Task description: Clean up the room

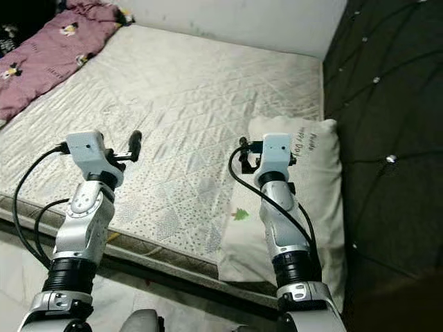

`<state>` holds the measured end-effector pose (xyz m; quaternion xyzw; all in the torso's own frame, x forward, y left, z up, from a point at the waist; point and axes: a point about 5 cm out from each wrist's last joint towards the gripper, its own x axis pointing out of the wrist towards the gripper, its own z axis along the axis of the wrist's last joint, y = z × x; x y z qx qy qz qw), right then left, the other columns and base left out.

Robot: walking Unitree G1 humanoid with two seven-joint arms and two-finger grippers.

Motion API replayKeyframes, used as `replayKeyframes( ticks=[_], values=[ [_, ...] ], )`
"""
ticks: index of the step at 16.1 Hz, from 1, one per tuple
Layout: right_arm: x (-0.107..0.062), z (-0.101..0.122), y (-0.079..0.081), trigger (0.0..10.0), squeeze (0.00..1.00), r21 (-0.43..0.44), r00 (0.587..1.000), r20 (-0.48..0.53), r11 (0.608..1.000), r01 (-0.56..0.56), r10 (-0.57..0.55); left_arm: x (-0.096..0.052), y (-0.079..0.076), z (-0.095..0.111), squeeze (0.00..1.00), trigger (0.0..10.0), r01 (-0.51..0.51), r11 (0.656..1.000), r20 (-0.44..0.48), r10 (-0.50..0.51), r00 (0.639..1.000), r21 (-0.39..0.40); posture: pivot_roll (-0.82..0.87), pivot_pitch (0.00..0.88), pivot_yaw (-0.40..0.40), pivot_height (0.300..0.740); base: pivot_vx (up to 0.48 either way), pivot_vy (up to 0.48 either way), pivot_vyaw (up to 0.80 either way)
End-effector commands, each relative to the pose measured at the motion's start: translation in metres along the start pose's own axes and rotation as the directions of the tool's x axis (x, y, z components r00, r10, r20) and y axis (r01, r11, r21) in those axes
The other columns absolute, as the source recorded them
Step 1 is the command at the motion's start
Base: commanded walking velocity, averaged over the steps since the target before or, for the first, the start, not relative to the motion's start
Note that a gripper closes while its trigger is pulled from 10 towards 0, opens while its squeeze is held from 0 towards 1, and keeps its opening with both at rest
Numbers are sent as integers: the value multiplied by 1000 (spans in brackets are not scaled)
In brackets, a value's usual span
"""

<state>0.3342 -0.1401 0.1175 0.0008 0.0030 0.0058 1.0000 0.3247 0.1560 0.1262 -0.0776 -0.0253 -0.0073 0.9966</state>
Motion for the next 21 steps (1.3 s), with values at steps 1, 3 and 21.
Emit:
replayKeyframes(
  ticks=[1,3,21],
  values=[
    [-1,-1,-2,10000,0,15,1000,-2,1000,-1,1,2,-2,2,0,10000,18,1000,5,-18,1000,4,3,0,-20,740,0,371,-800],
    [-1,-1,-2,10000,0,2,1000,1,1000,1,-1,1,-3,1,0,10000,23,1000,5,-23,1000,5,2,0,-20,740,0,379,-606],
    [2,-4,0,10000,0,2,999,-23,999,-33,33,2,-5,0,0,10000,26,1000,2,-26,1000,3,-2,0,-24,740,0,420,-141]
  ],
)
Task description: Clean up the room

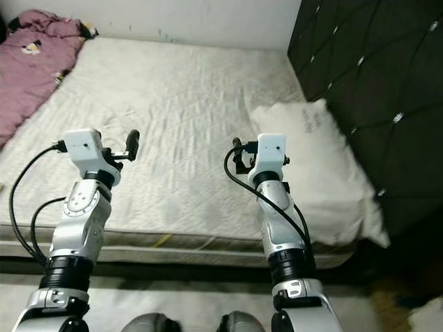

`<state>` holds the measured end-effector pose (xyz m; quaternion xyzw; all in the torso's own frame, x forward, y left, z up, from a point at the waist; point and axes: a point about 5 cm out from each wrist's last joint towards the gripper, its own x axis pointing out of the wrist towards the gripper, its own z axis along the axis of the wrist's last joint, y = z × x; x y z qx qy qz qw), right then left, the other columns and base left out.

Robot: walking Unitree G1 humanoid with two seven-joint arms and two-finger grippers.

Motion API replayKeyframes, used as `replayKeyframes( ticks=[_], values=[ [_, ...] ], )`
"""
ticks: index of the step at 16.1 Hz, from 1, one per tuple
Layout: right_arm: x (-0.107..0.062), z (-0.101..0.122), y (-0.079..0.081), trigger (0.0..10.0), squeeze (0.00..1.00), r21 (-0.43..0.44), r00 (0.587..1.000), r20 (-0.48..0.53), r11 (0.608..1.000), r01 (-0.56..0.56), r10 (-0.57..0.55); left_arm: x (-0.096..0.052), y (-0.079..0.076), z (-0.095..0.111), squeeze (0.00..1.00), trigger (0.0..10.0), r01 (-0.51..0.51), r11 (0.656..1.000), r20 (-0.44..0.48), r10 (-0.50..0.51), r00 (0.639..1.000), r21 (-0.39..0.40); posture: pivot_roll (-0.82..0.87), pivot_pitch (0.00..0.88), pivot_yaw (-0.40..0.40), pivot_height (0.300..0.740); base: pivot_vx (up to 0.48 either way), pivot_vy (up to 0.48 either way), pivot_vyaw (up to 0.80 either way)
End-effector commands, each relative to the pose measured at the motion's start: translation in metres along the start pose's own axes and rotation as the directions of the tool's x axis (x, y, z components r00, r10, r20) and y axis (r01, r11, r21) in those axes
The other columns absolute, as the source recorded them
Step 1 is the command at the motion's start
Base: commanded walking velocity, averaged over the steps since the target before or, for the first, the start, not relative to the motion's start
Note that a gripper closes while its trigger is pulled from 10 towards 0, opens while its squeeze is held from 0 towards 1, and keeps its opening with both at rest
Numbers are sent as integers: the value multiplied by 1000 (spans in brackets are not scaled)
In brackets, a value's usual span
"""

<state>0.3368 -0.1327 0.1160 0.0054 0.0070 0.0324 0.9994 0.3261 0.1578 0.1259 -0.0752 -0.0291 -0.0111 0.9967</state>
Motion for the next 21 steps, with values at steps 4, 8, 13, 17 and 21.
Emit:
replayKeyframes(
  ticks=[4,8,13,17,21],
  values=[
    [-1,-4,-7,10000,0,-12,1000,-18,1000,11,-11,1,-8,-1,0,10000,17,1000,-7,-17,1000,4,-3,0,-24,740,0,472,0],
    [-1,-4,-6,10000,0,-16,1000,-20,1000,-3,2,0,-6,-1,0,10000,11,999,4,-12,1000,37,-3,0,-26,740,0,304,0],
    [-1,-4,-6,10000,0,-20,1000,-19,1000,-10,10,-1,-6,1,0,10000,38,999,17,-38,999,16,-3,0,-28,740,116,0,0],
    [0,-3,-6,10000,0,-19,1000,-18,1000,-11,11,-1,-7,1,0,10000,43,999,17,-44,999,9,-5,0,-28,740,383,0,0],
    [1,-2,-6,10000,0,-19,1000,-17,1000,-12,11,-1,-7,1,0,10000,45,999,18,-45,999,6,-5,0,-28,740,453,0,0]
  ],
)
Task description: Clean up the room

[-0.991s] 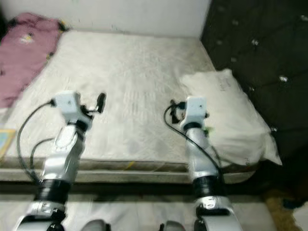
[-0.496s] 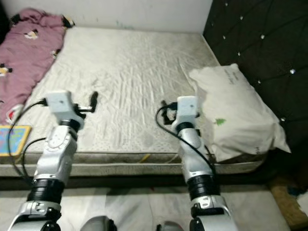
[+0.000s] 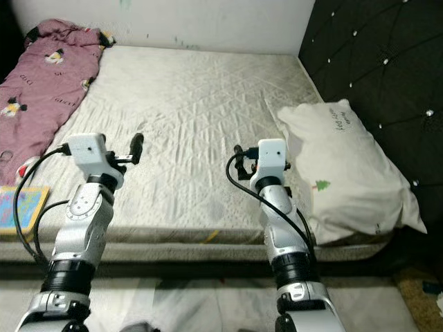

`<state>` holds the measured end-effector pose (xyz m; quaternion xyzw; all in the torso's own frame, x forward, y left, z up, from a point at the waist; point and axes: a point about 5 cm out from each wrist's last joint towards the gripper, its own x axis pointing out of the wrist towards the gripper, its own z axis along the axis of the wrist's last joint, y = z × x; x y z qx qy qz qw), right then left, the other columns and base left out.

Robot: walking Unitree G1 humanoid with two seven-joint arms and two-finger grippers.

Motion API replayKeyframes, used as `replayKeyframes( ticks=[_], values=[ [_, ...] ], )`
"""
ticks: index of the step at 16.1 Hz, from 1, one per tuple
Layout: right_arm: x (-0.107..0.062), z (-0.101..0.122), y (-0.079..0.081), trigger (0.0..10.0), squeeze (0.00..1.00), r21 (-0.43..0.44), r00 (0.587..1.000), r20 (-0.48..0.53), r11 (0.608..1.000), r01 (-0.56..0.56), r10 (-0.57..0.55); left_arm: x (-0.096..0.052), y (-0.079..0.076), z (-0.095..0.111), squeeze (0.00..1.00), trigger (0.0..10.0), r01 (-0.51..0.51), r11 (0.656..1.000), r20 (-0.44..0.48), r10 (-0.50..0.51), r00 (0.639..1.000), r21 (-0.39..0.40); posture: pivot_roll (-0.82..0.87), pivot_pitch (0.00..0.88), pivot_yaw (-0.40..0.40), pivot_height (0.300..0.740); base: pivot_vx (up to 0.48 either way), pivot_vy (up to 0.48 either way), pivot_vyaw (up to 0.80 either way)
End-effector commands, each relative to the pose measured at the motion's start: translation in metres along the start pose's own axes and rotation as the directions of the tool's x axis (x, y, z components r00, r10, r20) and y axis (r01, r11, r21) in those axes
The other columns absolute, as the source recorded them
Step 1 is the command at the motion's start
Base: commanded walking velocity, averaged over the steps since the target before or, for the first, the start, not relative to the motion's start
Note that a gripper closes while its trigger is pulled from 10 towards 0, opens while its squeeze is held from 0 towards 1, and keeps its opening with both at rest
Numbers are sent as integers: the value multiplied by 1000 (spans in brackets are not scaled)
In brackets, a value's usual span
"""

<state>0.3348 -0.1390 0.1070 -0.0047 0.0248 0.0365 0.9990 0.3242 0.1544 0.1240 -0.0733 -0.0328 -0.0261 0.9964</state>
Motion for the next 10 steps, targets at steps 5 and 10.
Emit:
replayKeyframes(
  ticks=[5,10],
  values=[
    [3,9,0,10000,0,11,1000,30,1000,-1,1,1,-4,2,0,10000,10,1000,-1,-10,1000,1,-4,0,-25,740,413,0,0],
    [6,7,-5,10000,0,-15,999,-3,999,45,-45,2,-7,5,0,10000,10,1000,23,-9,1000,-12,-3,0,-25,740,105,0,0]
  ],
)
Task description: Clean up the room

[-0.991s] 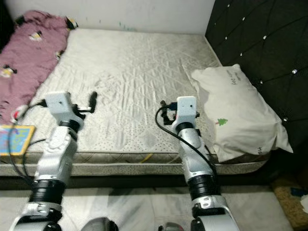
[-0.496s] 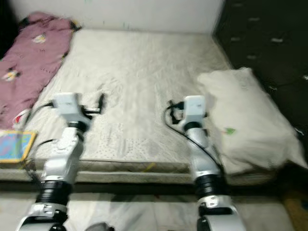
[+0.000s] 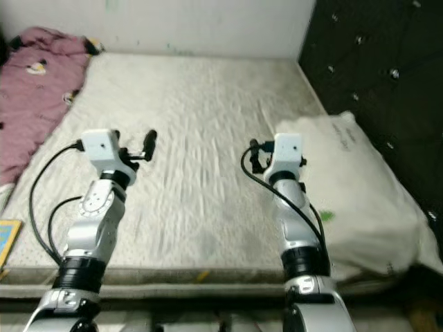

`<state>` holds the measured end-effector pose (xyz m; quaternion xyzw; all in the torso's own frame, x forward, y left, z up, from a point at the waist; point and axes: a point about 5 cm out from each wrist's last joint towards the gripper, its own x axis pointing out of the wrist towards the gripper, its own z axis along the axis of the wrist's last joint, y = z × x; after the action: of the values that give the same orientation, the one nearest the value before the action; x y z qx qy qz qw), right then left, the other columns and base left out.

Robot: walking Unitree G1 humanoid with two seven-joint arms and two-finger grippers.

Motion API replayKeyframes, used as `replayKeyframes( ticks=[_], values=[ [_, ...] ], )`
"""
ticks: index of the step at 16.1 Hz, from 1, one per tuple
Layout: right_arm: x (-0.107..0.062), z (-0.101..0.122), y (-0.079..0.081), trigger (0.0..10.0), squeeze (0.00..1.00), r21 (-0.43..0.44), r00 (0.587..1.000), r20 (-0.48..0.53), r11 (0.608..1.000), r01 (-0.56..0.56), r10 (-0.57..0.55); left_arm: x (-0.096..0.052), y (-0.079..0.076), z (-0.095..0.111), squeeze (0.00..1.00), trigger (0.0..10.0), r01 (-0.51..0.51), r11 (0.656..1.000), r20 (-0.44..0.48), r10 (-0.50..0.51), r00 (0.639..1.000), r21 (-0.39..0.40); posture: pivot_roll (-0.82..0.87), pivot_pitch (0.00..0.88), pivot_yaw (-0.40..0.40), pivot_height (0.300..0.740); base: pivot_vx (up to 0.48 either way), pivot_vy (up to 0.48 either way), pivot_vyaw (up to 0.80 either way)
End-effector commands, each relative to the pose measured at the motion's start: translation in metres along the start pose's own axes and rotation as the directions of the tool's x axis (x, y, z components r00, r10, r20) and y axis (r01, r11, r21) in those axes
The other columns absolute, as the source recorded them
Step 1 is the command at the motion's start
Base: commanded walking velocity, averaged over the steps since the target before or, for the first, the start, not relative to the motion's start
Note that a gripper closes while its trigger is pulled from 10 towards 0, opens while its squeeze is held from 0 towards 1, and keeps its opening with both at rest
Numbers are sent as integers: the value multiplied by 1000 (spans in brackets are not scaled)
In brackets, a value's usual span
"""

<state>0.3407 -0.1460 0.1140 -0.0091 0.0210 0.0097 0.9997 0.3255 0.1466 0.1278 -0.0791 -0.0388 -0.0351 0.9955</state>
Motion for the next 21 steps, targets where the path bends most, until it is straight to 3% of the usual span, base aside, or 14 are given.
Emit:
replayKeyframes(
  ticks=[1,3,5,6,7,8,12,13,15,21],
  values=[
    [1,1,3,10000,0,-61,1000,3,998,1,-1,0,2,1,0,10000,-18,1000,2,18,1000,-2,-3,0,-25,740,0,0,0],
    [1,4,5,10000,0,3,999,23,999,-42,42,0,1,1,0,10000,-9,1000,5,9,1000,-7,-2,0,-23,740,0,169,0],
    [3,9,-2,10000,0,-94,998,58,995,12,-7,0,0,1,0,10000,-4,1000,0,4,1000,-14,-4,0,-23,740,0,480,0],
    [3,7,0,10000,0,-102,999,32,994,-37,41,0,-1,0,0,10000,-4,1000,-1,4,1000,-20,-4,0,-23,740,0,480,0],
    [1,6,3,10000,0,-11,997,29,997,-77,78,0,-1,0,0,10000,-5,1000,0,5,1000,-21,-2,0,-24,740,0,480,0],
    [0,6,4,10000,0,2,996,31,996,-90,89,0,-1,0,0,10000,-6,1000,0,6,1000,-22,-2,0,-24,740,0,480,0],
    [0,3,11,10000,0,-72,995,20,993,-99,101,0,-1,0,0,10000,-11,1000,-1,11,1000,-26,-3,0,-25,740,0,480,0],
    [-1,2,12,10000,0,-42,992,18,991,-124,125,0,-2,0,0,10000,-10,1000,0,10,1000,-26,-3,0,-27,740,0,480,0],
    [2,0,6,10000,0,-50,998,-12,997,-63,63,0,-2,-1,0,10000,-10,999,0,10,1000,-31,-5,0,-28,740,0,480,0],
    [0,-1,7,10000,0,-35,995,-15,994,-102,101,0,-3,0,0,10000,-14,999,-1,14,1000,-46,-5,0,-30,740,0,480,0]
  ],
)
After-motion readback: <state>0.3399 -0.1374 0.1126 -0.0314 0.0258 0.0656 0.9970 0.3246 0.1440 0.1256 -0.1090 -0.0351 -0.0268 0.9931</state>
